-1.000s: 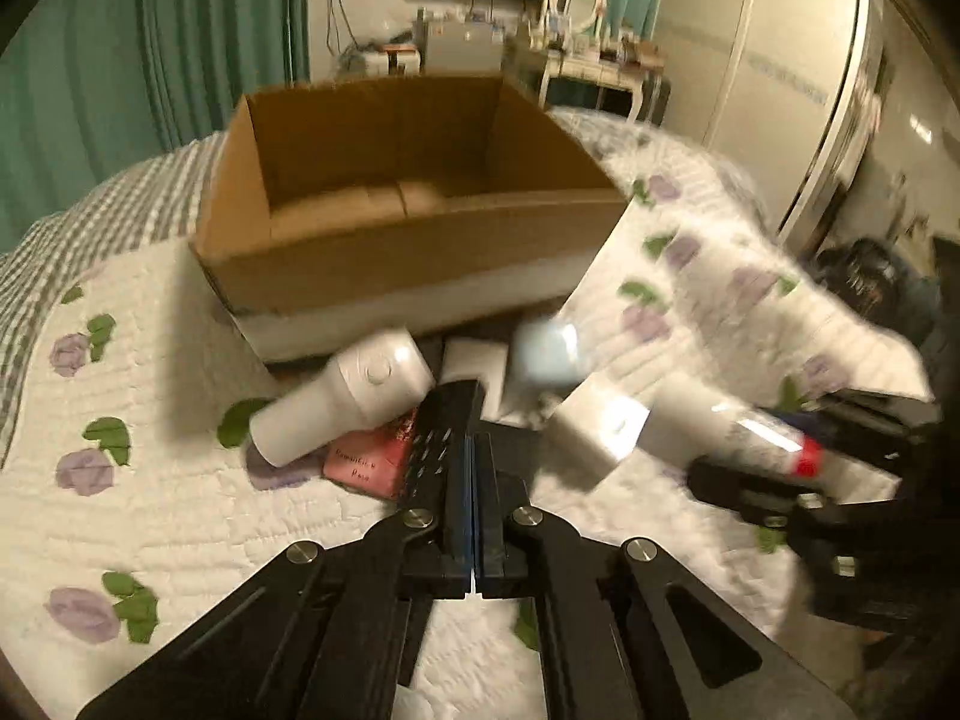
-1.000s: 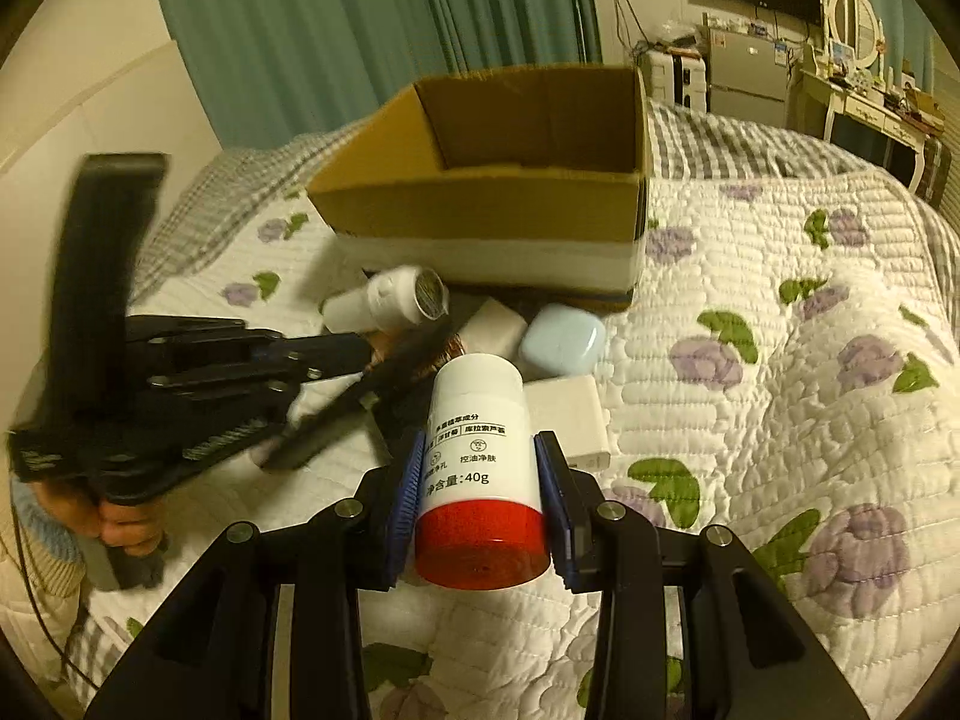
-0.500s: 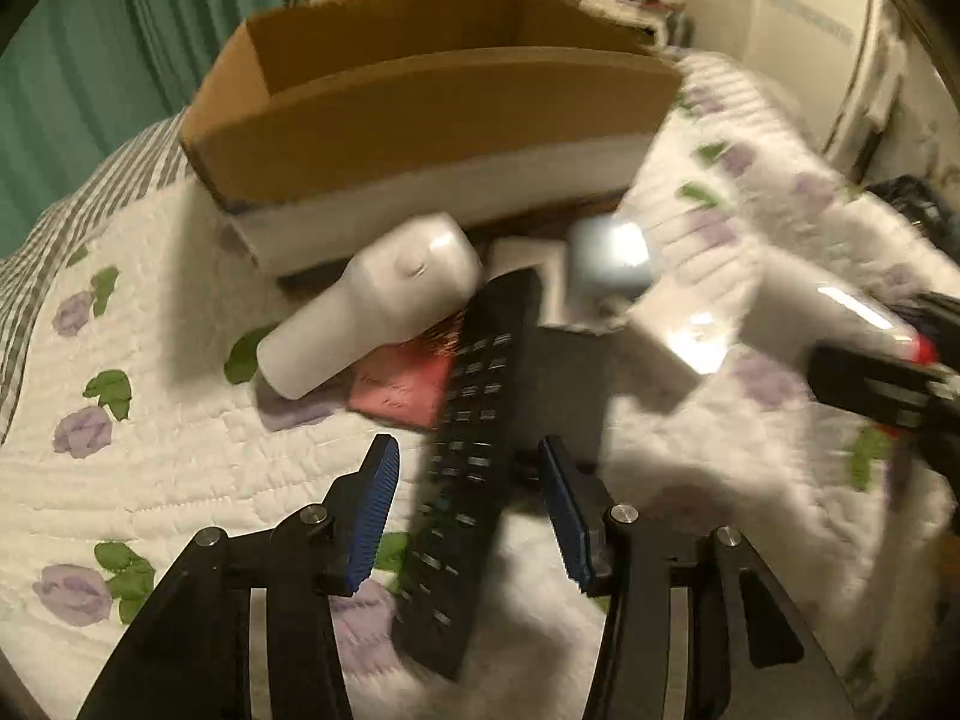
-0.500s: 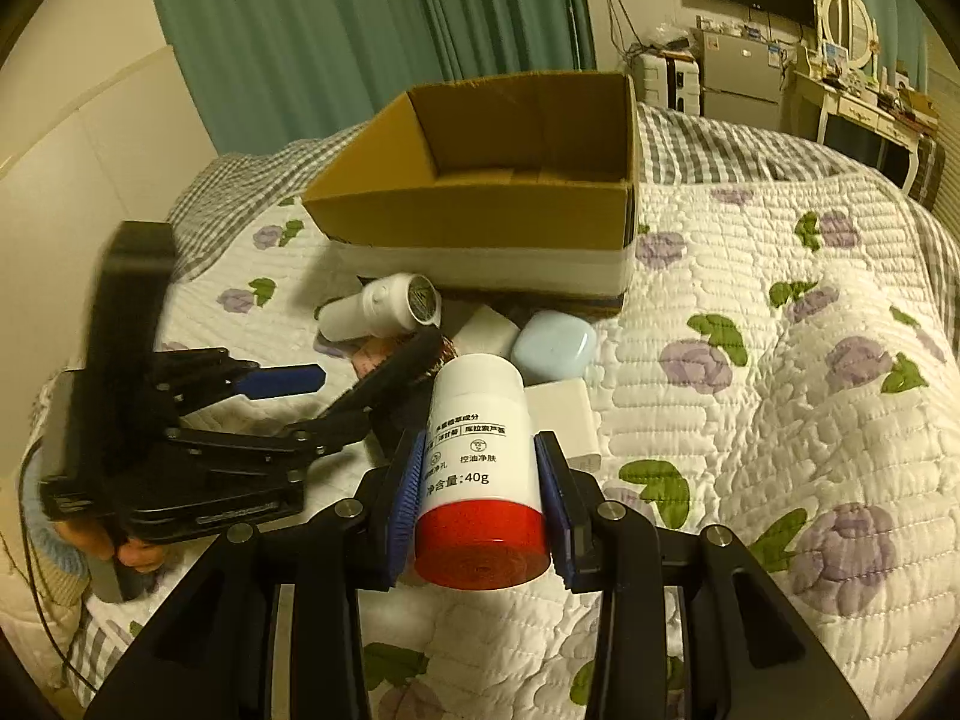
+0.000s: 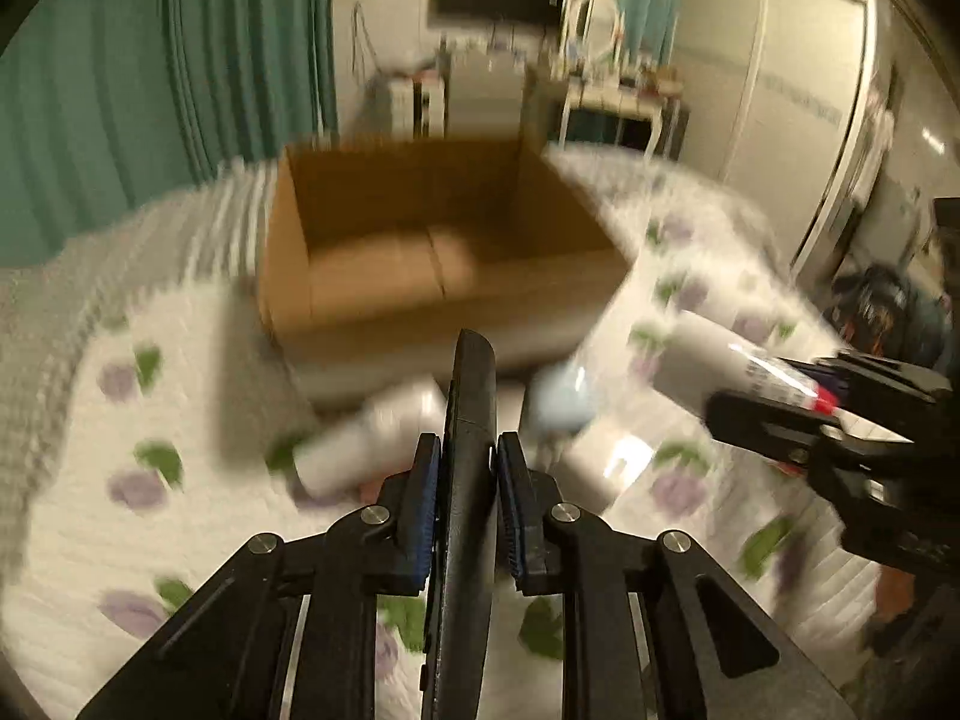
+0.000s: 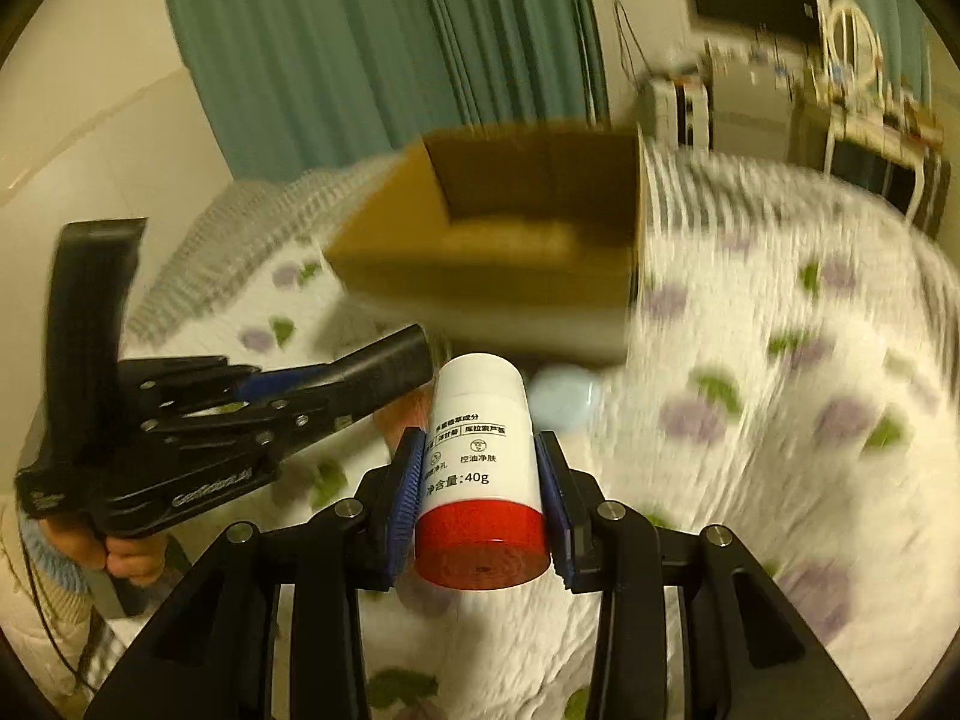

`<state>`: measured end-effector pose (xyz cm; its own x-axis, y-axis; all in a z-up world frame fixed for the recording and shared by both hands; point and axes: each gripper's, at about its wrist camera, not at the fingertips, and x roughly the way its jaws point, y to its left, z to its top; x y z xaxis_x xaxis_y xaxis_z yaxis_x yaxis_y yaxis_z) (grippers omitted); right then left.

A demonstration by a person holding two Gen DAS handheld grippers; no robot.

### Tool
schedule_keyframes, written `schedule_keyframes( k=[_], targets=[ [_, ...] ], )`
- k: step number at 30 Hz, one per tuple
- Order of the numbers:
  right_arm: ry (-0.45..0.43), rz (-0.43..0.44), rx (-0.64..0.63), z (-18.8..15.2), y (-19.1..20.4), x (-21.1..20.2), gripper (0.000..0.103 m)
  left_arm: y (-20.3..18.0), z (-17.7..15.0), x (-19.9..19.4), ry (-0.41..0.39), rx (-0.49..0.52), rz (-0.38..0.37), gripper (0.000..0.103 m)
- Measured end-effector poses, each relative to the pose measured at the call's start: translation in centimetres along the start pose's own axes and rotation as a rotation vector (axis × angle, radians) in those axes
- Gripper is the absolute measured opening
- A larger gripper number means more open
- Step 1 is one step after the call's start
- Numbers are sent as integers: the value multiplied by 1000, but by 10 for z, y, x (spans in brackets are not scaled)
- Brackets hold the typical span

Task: Organize rigid objects
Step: 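Carry the bottle and the remote over the cardboard box with both tools, then open both tools to drop the bottle and remote into the box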

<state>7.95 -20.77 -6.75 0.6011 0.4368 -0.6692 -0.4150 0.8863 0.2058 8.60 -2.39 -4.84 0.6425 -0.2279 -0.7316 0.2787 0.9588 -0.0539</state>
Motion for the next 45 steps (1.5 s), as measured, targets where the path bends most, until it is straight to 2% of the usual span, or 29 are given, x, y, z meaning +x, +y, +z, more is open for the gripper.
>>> schedule_keyframes(
  k=[4,6,8,11,13,17,20,21,22,23,26,29,30,36,41,45],
  targets=[
    [-106,-12,-52,47,5,-19,36,4,48,-29,-127,-18,-10,19],
    [-140,-28,-68,69,5,-18,36,8,72,-29,-166,-23,12,19],
    [-161,-45,-76,90,3,-9,36,15,85,-20,-166,-28,32,19],
    [-161,-59,-72,112,-5,14,36,26,104,16,-145,-26,92,19],
    [-155,-80,-69,126,-13,38,36,33,106,38,-131,-28,123,19],
    [-129,-94,-64,135,-27,80,36,49,100,86,-89,-42,123,19],
    [-145,-90,-40,130,-37,97,37,49,94,100,-83,-12,148,25],
    [-159,-88,-24,129,-41,100,44,47,95,99,-99,2,156,30],
    [-171,-82,-14,129,-42,99,56,46,96,95,-115,7,157,50],
    [-185,-76,-6,130,-44,96,61,45,97,91,-123,0,150,62],
    [-212,-91,-3,133,-48,79,63,44,94,73,-134,-37,122,62],
    [-216,-124,-1,128,-48,53,66,39,85,53,-138,-55,145,62],
    [-215,-135,0,125,-48,42,70,37,82,49,-140,-57,150,62],
    [-228,-182,-10,86,-49,-8,78,23,44,11,-158,-99,164,62],
    [-160,-191,-31,44,-49,-10,79,5,8,3,-144,-113,161,62],
    [-82,-179,-27,17,-50,6,79,-6,-20,22,-72,-103,140,62]
  ],
)
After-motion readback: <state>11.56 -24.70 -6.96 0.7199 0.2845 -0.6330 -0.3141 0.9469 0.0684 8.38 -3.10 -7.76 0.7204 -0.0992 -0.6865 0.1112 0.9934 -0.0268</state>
